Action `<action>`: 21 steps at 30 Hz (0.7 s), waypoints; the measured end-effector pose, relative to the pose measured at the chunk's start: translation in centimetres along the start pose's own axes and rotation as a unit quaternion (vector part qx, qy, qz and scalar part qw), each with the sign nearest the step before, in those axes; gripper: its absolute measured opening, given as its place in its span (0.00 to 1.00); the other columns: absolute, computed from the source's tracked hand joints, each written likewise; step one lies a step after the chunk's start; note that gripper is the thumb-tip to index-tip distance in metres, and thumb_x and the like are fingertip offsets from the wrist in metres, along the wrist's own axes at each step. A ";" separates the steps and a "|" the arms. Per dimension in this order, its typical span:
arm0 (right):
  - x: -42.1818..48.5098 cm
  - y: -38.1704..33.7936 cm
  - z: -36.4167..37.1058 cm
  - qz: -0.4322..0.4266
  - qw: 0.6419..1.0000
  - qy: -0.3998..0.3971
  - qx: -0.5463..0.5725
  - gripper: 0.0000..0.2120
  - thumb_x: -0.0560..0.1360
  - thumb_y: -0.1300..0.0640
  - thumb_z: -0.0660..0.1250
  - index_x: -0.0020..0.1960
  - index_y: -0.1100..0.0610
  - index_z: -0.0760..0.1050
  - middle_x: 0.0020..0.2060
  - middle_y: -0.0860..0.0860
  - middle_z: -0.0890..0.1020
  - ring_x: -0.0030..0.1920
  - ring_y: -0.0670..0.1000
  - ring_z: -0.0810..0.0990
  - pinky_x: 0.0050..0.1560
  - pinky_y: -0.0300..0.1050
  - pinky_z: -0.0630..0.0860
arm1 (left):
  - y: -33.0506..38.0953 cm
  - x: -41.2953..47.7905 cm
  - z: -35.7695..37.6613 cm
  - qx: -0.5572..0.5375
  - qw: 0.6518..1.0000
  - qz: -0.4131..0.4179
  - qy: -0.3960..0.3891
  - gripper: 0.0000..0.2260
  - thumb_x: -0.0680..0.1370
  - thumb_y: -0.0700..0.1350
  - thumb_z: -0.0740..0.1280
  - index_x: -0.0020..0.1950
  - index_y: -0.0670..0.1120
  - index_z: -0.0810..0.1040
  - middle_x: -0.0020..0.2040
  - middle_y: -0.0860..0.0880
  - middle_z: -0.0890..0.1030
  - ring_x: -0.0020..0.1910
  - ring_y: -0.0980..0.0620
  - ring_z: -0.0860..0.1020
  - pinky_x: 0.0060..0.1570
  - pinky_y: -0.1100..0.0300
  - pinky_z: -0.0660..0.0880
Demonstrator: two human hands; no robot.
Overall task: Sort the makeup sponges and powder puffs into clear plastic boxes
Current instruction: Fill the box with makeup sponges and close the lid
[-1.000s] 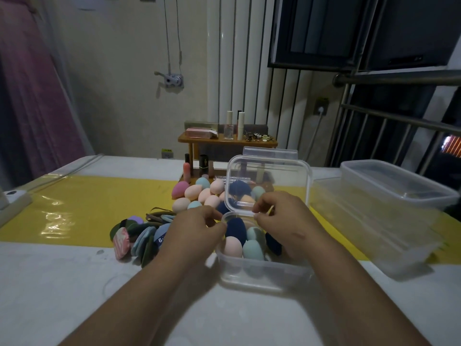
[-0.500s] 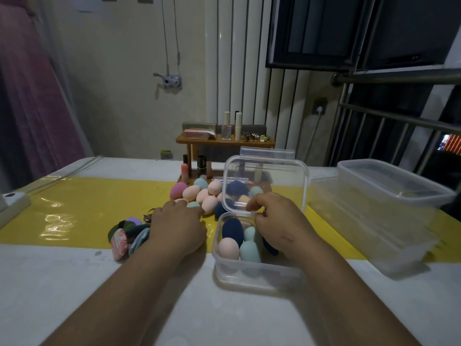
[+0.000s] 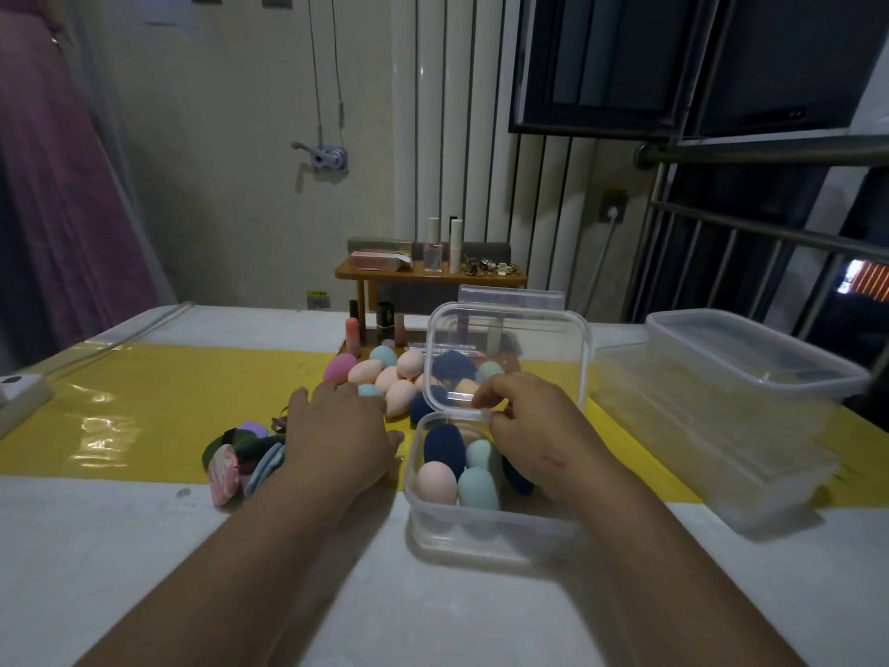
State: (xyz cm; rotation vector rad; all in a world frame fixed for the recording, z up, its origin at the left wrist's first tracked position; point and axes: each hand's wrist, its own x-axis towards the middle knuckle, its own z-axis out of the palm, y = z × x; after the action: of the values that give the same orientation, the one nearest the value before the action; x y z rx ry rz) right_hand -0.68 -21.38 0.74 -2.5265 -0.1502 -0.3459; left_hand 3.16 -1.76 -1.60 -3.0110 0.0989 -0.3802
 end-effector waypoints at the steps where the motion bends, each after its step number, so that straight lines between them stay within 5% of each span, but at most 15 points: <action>1: 0.0 0.1 0.0 0.000 1.000 0.003 0.005 0.13 0.77 0.61 0.62 0.56 0.48 0.79 0.55 0.46 0.78 0.51 0.48 0.75 0.51 0.42 0.75 | 0.0 -0.1 -0.4 -0.004 1.000 0.002 0.018 0.19 0.78 0.64 0.59 0.64 0.56 0.75 0.58 0.50 0.77 0.58 0.48 0.72 0.62 0.48 0.67; 6: 0.1 0.4 0.2 0.005 0.999 0.023 0.029 0.11 0.78 0.59 0.64 0.55 0.47 0.79 0.53 0.45 0.79 0.49 0.46 0.76 0.48 0.40 0.74 | 0.0 -1.4 -2.0 -0.233 0.968 0.001 0.091 0.13 0.79 0.45 0.66 0.64 0.52 0.77 0.66 0.46 0.70 0.58 0.48 0.74 0.55 0.54 0.76; 10: 0.1 0.4 0.3 -0.013 0.997 0.037 0.068 0.07 0.78 0.55 0.66 0.54 0.47 0.79 0.49 0.43 0.79 0.45 0.42 0.76 0.44 0.35 0.74 | 0.4 -2.1 -2.1 -0.409 0.900 0.058 0.136 0.14 0.78 0.32 0.62 0.52 0.52 0.78 0.58 0.52 0.68 0.57 0.55 0.69 0.50 0.67 0.70; 16: 0.0 0.2 0.0 -0.044 0.977 0.002 0.210 0.16 0.73 0.57 0.73 0.58 0.45 0.76 0.50 0.43 0.82 0.46 0.42 0.81 0.49 0.42 0.80 | 1.3 -2.6 -0.8 -0.439 0.874 0.181 0.101 0.17 0.77 0.32 0.65 0.49 0.56 0.78 0.55 0.58 0.71 0.55 0.59 0.70 0.47 0.76 0.67; 21: 0.1 -0.1 -0.1 -0.052 0.977 -0.011 0.205 0.17 0.70 0.57 0.77 0.53 0.43 0.76 0.47 0.43 0.83 0.44 0.43 0.82 0.46 0.42 0.81 | 1.4 -2.5 -0.6 -0.469 0.850 0.196 0.138 0.21 0.77 0.32 0.65 0.47 0.61 0.74 0.54 0.57 0.76 0.54 0.60 0.73 0.48 0.67 0.70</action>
State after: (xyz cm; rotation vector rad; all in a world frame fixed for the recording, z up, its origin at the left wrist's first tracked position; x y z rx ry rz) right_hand -0.65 -21.36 0.93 -2.1181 -0.3284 -0.2932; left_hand 0.49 -3.00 -1.76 -3.6438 1.2445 -0.9401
